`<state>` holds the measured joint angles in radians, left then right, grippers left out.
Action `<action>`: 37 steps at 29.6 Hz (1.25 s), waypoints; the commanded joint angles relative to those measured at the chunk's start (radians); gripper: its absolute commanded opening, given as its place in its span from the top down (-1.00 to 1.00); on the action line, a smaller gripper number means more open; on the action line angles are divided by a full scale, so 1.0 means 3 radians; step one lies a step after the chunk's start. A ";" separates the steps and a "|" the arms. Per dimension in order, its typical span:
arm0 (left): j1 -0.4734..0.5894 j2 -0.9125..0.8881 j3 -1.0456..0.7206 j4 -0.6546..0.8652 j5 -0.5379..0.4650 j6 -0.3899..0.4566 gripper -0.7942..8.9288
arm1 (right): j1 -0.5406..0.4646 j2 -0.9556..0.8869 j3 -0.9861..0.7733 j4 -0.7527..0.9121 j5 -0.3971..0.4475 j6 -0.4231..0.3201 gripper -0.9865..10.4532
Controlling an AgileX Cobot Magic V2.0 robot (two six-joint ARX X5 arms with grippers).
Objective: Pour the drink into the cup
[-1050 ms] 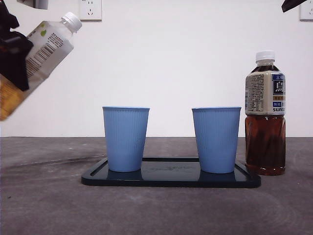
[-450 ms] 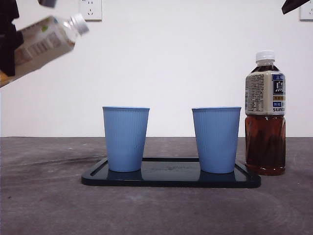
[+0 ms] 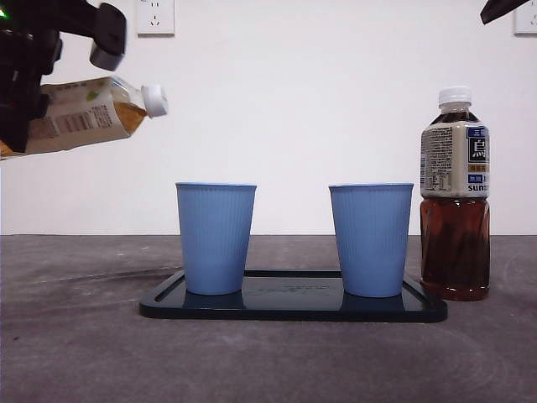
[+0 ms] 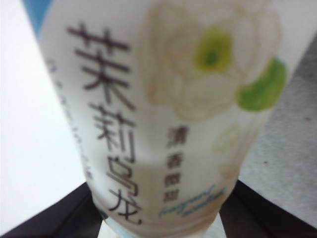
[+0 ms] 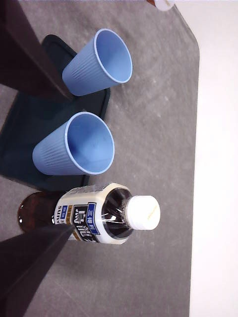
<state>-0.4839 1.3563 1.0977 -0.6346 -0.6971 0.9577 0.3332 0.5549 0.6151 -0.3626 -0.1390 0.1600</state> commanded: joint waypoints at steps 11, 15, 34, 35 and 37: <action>-0.0210 0.0320 0.0252 0.0188 -0.0220 0.0278 0.27 | 0.0018 0.0013 0.0029 -0.0022 -0.0010 -0.0037 0.14; -0.0239 0.0357 0.0252 0.0187 -0.0244 0.0327 0.27 | 0.0018 0.0013 0.0028 -0.0022 -0.0010 -0.0037 0.14; -0.0367 0.0500 0.0252 0.0184 -0.0432 0.0434 0.27 | 0.0018 0.0013 0.0028 -0.0048 -0.0011 -0.0039 0.14; -0.0367 0.0500 0.0252 0.0184 -0.0432 0.0434 0.27 | 0.0018 0.0013 0.0028 -0.0048 -0.0010 -0.0039 0.14; -0.0367 0.0500 0.0252 0.0186 -0.0432 0.0434 0.27 | 0.0018 0.0013 0.0028 -0.0055 -0.0010 -0.0039 0.14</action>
<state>-0.5854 1.5024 1.1400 -0.6029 -0.8062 1.0878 0.3332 0.5549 0.6151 -0.3843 -0.1390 0.1596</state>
